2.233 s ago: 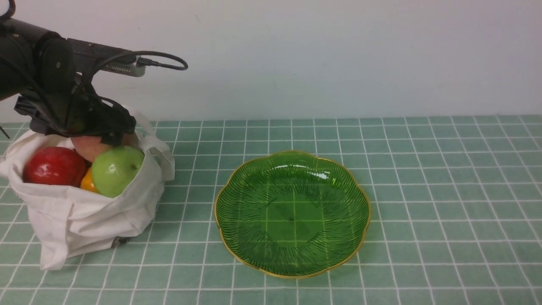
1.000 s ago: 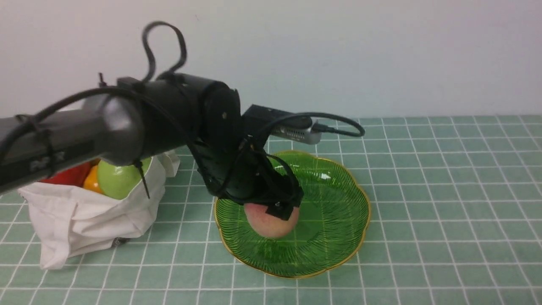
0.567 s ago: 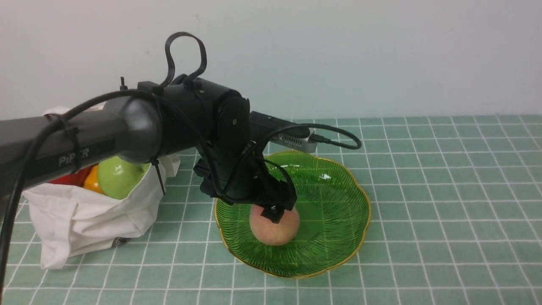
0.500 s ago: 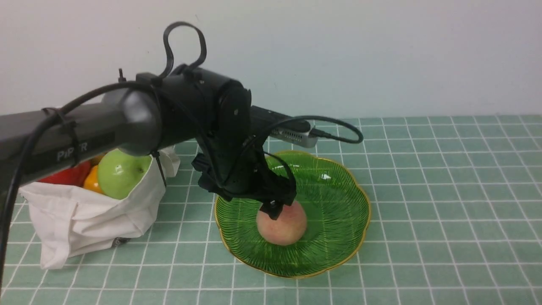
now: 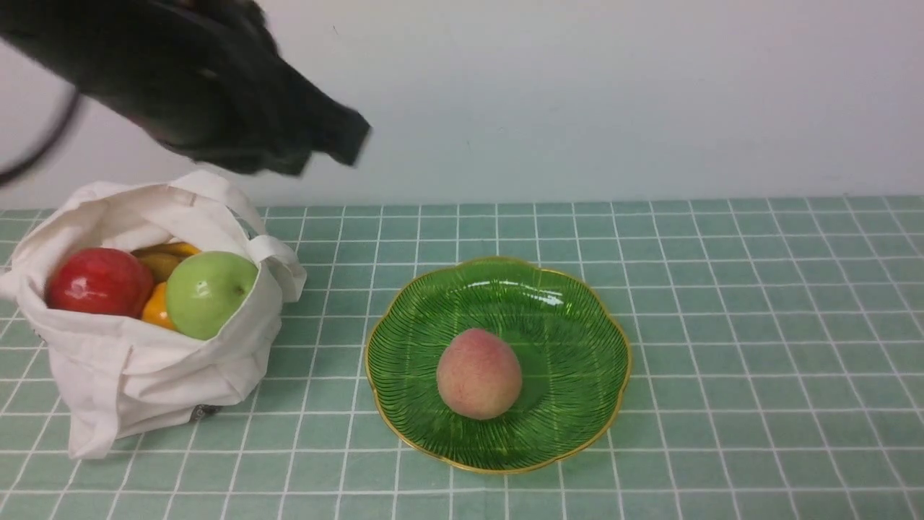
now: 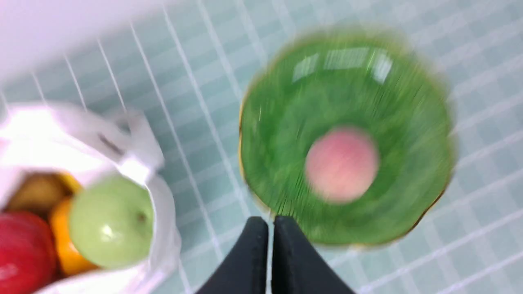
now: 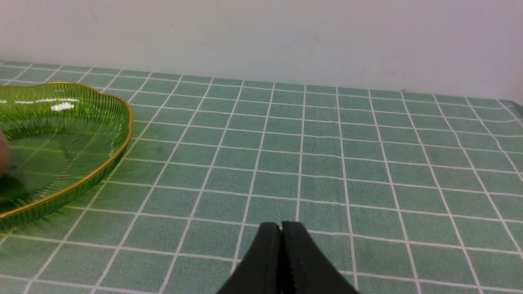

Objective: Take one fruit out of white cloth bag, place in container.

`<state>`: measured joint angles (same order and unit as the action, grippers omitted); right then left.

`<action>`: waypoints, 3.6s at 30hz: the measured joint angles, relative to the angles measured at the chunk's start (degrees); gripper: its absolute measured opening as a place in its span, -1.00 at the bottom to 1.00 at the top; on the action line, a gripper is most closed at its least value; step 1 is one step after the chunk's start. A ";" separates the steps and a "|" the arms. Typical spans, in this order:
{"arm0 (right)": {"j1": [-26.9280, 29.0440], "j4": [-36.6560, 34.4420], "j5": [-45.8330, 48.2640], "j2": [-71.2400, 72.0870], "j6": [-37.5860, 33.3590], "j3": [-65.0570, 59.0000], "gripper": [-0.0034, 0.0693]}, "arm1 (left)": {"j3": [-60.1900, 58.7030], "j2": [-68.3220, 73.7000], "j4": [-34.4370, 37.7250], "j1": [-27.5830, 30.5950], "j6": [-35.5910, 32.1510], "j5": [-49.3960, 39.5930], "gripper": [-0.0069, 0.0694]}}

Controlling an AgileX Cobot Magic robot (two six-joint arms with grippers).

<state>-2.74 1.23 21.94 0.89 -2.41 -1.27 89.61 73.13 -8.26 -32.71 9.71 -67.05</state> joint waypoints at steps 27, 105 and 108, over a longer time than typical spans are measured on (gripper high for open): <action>0.00 0.00 0.00 0.00 0.00 0.00 -0.95 | -55.62 -71.21 -3.41 0.00 8.72 40.43 -0.84; 0.00 0.00 0.02 0.00 0.00 0.00 -0.95 | -91.10 -73.90 11.10 31.90 -14.94 45.07 -0.84; 0.00 0.00 0.02 0.00 0.00 0.00 -0.95 | -91.10 -73.90 11.10 31.90 -14.94 45.07 -0.84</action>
<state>-2.74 1.23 21.96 0.89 -2.41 -1.27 -1.49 -0.76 2.85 -0.80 -5.22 -21.98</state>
